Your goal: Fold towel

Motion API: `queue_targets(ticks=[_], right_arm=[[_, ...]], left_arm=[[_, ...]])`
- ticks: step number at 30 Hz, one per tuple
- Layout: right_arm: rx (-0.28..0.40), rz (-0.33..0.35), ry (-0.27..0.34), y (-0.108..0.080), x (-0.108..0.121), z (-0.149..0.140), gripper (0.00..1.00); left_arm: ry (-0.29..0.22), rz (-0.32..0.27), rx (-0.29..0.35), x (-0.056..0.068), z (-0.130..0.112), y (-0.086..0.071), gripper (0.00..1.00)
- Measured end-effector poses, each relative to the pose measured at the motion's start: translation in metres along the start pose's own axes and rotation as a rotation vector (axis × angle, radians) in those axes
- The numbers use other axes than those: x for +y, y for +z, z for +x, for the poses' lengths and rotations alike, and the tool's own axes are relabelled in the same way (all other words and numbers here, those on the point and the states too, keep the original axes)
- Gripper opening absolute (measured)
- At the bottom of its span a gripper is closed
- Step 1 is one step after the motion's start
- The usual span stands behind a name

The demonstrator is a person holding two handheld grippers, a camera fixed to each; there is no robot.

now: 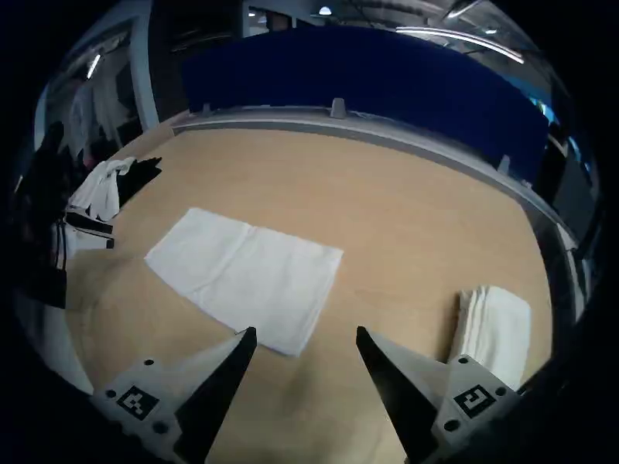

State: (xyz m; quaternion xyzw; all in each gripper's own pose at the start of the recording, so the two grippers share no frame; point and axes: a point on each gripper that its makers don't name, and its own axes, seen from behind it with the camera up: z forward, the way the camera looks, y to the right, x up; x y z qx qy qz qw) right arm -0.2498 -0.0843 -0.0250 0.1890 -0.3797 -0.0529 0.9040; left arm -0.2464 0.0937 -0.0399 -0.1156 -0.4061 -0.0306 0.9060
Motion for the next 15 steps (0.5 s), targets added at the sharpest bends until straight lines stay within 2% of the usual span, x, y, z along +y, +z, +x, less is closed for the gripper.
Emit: queue_targets(ticks=[8,15], right_arm=[[-0.018,0.007,-0.002,0.014,0.001,-0.011,1.00],[-0.056,0.011,-0.020,0.022,0.002,-0.024,1.00]], left_arm=[[-0.042,0.017,0.023,-0.003,-0.010,-0.020,0.88],[-0.064,0.037,0.030,-0.012,-0.018,-0.029,0.88]])
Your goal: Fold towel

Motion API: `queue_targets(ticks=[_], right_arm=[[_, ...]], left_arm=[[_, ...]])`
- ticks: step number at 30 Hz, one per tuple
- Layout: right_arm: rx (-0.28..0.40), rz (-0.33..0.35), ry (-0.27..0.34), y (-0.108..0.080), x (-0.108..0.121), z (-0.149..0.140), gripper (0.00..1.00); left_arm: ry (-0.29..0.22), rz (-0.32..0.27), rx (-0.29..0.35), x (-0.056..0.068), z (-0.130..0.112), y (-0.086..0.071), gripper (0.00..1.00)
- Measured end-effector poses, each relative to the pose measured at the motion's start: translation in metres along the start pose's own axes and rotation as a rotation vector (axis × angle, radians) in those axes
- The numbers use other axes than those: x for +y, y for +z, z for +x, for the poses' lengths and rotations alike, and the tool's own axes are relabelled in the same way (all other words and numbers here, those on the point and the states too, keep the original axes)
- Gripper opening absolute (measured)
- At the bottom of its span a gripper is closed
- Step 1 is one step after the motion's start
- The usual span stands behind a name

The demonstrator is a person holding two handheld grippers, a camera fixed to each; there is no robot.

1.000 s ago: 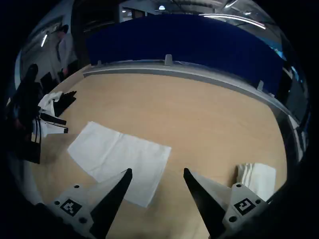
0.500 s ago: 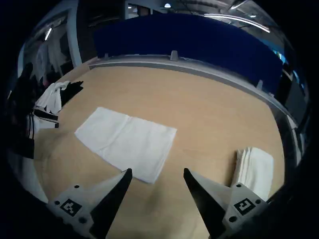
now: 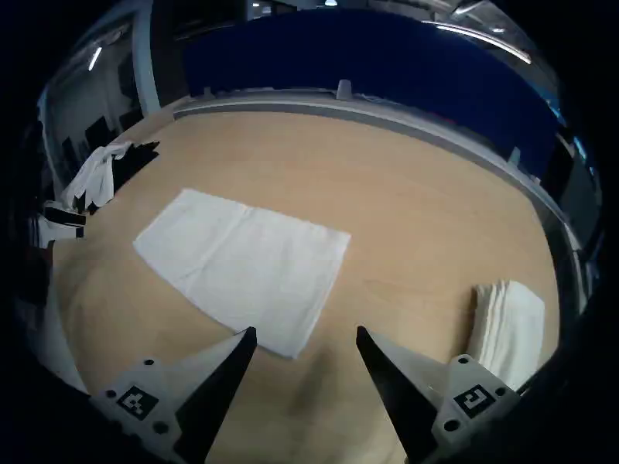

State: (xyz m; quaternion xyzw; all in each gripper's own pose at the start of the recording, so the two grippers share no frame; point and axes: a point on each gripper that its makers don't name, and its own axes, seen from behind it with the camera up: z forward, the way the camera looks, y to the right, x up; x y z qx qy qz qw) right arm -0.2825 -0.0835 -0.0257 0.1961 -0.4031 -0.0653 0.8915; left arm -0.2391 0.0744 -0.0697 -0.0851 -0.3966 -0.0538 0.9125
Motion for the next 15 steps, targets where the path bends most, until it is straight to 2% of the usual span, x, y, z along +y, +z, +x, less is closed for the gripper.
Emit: queue_targets(ticks=[6,15], right_arm=[[-0.024,0.009,-0.016,0.006,-0.003,-0.008,0.97],[-0.053,0.035,-0.040,0.016,-0.010,-0.017,0.73]], left_arm=[[-0.019,0.011,0.000,-0.007,-0.007,-0.002,0.88],[-0.024,0.022,0.001,-0.012,-0.012,-0.007,0.88]])
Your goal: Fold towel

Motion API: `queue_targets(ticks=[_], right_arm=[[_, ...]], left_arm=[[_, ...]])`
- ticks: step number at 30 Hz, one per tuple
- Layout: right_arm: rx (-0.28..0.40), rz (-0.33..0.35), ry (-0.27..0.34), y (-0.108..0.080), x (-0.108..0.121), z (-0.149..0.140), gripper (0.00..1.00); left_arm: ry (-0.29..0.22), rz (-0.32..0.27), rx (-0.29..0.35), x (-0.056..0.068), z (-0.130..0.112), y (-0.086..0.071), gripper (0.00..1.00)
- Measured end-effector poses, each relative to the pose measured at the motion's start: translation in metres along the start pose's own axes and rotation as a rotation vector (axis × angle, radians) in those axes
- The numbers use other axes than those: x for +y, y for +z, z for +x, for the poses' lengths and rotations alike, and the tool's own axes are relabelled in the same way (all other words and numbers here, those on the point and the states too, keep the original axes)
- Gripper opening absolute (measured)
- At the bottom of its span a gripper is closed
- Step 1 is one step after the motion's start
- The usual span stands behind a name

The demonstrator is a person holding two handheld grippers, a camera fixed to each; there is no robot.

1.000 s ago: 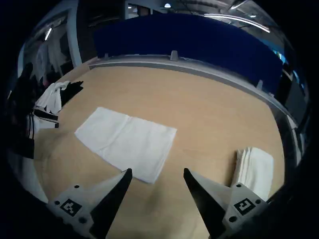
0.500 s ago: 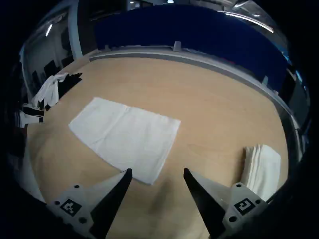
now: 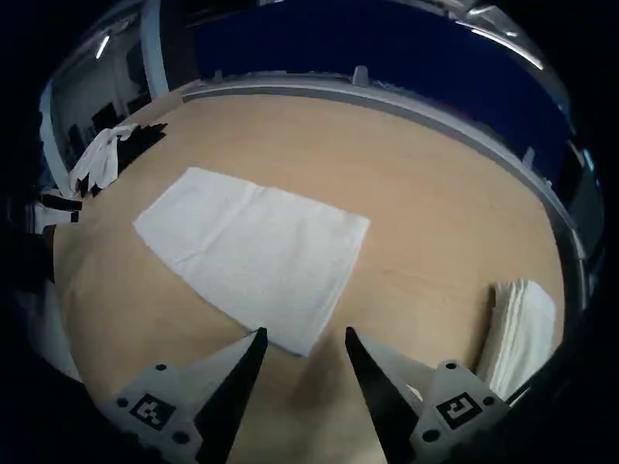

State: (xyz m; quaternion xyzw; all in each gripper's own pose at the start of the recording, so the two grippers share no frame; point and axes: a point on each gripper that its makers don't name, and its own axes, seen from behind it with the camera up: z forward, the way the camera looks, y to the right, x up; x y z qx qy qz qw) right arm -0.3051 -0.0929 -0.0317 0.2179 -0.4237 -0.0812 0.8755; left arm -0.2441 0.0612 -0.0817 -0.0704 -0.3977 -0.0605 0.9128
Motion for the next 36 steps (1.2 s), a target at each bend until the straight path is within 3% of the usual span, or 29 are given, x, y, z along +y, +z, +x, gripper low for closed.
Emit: queue_targets(ticks=[9,26,29,36], right_arm=[[-0.027,0.035,-0.005,0.006,-0.007,-0.008,0.46],[-0.052,0.060,-0.005,0.007,-0.007,-0.011,0.25],[-0.049,0.057,-0.002,0.008,-0.007,-0.010,0.10],[-0.047,0.065,-0.011,0.006,-0.010,-0.011,0.09]], left_arm=[[-0.017,0.019,0.008,-0.006,-0.004,-0.010,0.88],[-0.064,0.044,0.001,-0.015,-0.022,-0.024,0.88],[-0.067,0.043,0.002,-0.015,-0.022,-0.025,0.88],[-0.063,0.044,0.006,-0.015,-0.020,-0.026,0.88]])
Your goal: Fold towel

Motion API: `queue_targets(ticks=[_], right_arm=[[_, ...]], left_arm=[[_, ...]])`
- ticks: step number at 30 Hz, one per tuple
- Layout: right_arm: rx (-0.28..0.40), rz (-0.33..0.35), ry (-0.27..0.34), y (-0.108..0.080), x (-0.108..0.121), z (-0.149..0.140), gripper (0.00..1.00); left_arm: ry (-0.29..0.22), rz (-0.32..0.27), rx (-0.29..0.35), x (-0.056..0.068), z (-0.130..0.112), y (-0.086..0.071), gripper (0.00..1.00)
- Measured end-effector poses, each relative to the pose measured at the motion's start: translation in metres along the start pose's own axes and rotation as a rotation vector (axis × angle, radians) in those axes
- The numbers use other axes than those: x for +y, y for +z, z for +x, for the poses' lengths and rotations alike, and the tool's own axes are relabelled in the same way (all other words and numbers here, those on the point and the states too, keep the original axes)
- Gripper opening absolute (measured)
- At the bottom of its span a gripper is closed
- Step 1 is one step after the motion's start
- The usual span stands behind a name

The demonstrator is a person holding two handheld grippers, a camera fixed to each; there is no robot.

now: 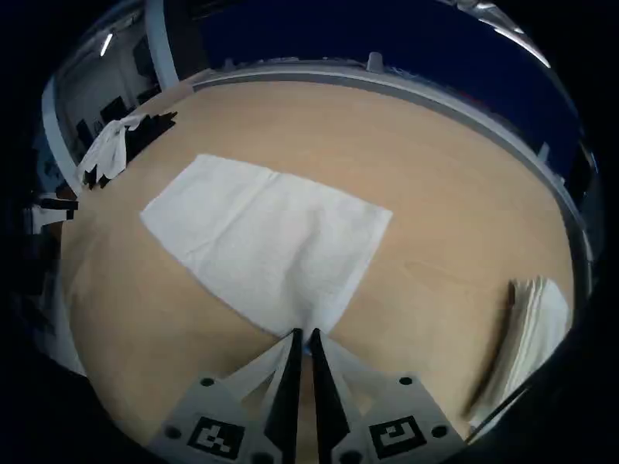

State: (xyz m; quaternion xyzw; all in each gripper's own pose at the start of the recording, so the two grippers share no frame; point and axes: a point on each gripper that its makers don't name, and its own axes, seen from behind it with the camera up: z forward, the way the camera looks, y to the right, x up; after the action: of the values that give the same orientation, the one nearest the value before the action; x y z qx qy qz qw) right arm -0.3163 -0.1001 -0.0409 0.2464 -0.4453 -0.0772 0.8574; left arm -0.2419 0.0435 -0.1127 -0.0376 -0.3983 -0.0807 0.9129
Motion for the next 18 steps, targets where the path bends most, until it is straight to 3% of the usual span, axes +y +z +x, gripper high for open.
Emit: queue_targets(ticks=[10,18], right_arm=[[0.039,-0.011,-0.033,-0.010,-0.002,0.015,0.07],[0.108,-0.014,-0.070,-0.026,-0.007,0.054,0.07]], left_arm=[[-0.002,0.006,0.002,0.000,-0.001,-0.006,0.88],[-0.012,0.012,0.015,-0.003,0.001,-0.016,0.88]])
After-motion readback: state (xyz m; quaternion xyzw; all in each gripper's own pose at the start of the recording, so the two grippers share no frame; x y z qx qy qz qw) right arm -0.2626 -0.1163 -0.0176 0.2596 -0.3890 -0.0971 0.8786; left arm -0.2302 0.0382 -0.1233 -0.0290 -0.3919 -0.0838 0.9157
